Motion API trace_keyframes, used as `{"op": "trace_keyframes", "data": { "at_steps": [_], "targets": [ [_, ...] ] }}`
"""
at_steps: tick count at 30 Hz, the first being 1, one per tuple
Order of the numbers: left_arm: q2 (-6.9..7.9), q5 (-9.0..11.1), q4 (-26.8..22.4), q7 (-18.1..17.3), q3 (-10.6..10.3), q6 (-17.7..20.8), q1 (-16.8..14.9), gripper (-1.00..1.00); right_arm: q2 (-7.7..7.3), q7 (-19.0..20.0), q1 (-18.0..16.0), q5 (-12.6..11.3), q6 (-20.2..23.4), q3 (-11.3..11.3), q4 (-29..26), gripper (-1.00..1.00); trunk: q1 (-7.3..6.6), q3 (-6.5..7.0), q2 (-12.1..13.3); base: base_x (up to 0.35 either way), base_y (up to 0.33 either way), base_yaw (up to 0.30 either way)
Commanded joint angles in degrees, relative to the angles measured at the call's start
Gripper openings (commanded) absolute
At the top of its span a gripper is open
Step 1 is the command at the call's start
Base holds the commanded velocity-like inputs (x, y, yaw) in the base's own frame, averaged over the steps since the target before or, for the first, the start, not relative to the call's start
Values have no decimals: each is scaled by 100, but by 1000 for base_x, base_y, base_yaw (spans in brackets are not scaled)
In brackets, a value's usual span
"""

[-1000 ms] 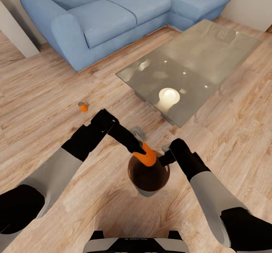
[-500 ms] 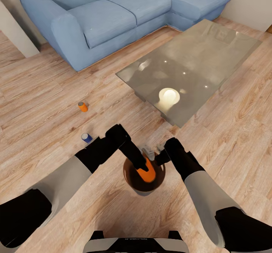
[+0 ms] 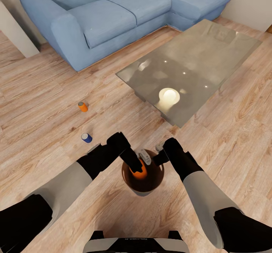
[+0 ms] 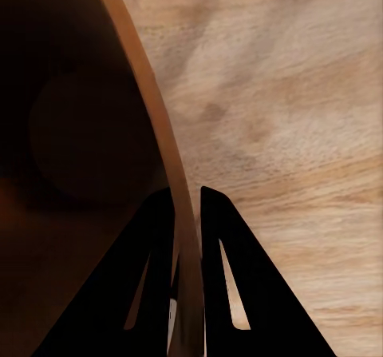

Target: Put the three can of soda from the living room inside the tash can in the kitchen.

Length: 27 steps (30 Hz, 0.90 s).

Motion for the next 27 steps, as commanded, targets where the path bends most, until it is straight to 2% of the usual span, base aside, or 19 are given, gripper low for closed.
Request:
{"op": "trace_keyframes", "data": {
  "at_steps": [1,6,24,25,27],
  "targets": [
    [-3,17,51,72,0,8,1,-100,2,30,0,-134,36,-3,2,-100,0,0,0,0,0,0],
    [-7,24,228,213,0,8,1,-100,2,30,1,-134,36,-3,2,-100,0,0,0,0,0,0],
    [-8,20,272,243,0,8,1,-100,2,30,2,-134,36,-3,2,-100,0,0,0,0,0,0],
    [-8,18,275,243,0,8,1,100,-2,30,2,-134,36,-3,2,-100,0,0,0,0,0,0],
    [-4,21,276,243,0,8,1,100,-4,30,3,-134,36,-6,2,-100,0,0,0,0,0,0]
  ]
}}
